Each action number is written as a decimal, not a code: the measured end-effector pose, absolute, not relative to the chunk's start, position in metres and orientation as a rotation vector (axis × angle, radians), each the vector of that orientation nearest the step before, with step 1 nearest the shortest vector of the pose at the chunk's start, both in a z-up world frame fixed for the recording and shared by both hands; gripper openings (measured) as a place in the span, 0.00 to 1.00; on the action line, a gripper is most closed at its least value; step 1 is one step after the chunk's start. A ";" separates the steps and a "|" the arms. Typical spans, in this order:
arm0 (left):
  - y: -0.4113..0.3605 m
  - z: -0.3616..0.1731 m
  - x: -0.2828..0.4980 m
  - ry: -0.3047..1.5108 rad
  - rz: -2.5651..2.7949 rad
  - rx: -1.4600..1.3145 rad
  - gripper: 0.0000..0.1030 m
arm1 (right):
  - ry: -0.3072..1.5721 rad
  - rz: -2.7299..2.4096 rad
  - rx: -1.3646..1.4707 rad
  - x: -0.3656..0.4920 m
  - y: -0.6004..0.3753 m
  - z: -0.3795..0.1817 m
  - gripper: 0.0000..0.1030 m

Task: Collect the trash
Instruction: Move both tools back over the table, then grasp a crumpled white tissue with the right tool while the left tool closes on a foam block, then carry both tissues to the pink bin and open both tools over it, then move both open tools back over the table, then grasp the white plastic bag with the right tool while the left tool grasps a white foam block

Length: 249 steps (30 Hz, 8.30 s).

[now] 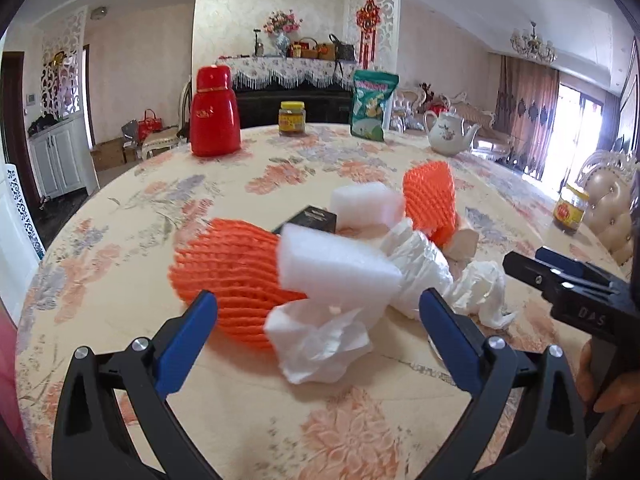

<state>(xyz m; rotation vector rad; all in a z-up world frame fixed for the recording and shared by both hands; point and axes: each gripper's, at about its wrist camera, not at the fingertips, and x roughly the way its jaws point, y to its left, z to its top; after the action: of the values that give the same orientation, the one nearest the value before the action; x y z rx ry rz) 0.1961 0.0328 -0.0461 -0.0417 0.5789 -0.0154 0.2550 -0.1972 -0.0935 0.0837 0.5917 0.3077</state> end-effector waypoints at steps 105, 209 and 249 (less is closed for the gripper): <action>0.088 -0.032 0.081 0.471 0.039 -0.049 0.10 | 0.540 0.625 -0.123 0.177 -0.090 -0.077 0.16; 0.097 -0.028 0.159 0.403 0.222 -0.179 0.95 | 0.704 0.416 0.032 0.297 -0.122 -0.111 0.80; 0.044 -0.072 0.184 0.703 0.017 -0.082 0.64 | 0.775 0.416 0.078 0.299 -0.138 -0.118 0.32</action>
<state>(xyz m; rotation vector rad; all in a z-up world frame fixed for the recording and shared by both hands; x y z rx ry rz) 0.1844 0.0443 -0.0717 -0.0817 0.7030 0.0173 0.2987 -0.1382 -0.1176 0.0780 0.7750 0.4164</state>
